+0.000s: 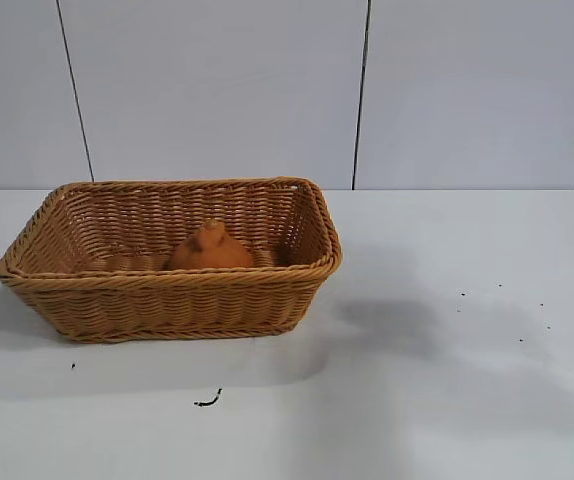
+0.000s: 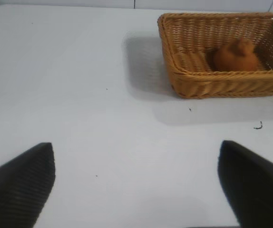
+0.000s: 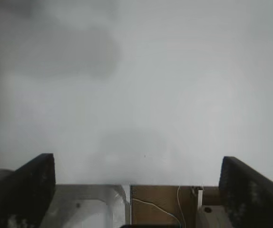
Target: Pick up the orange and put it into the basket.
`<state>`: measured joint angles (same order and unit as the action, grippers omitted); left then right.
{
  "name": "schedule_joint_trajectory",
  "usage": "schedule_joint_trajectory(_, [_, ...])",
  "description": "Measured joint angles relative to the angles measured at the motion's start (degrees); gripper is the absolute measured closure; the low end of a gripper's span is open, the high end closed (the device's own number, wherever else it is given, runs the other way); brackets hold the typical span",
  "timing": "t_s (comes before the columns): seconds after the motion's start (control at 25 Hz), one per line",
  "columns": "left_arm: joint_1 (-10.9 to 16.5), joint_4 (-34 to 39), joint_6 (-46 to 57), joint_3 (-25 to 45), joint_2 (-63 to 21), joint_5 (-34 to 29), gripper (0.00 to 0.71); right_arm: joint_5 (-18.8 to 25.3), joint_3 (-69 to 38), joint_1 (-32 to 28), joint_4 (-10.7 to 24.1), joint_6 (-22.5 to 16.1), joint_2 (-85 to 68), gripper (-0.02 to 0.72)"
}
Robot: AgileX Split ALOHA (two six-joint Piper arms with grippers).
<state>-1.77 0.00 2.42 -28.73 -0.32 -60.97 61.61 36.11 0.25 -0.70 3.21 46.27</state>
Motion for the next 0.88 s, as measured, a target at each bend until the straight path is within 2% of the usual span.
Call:
schedule_joint_trajectory(0.12, [0.00,0.00,0.00,0.00,0.00,0.00,0.044,-2.92,-5.79,0.00,-0.28,0.35,-9.69,0.065])
schedule_joint_trajectory(0.44, [0.00,0.00,0.00,0.00,0.00,0.07,0.044,-3.30,-7.77,0.57,-0.46,0.35,-29.36,0.065])
schedule_joint_trajectory(0.88, [0.00,0.00,0.00,0.00,0.00,0.07,0.044,-3.28,-7.95,1.00,-0.46,0.35,-42.24,0.065])
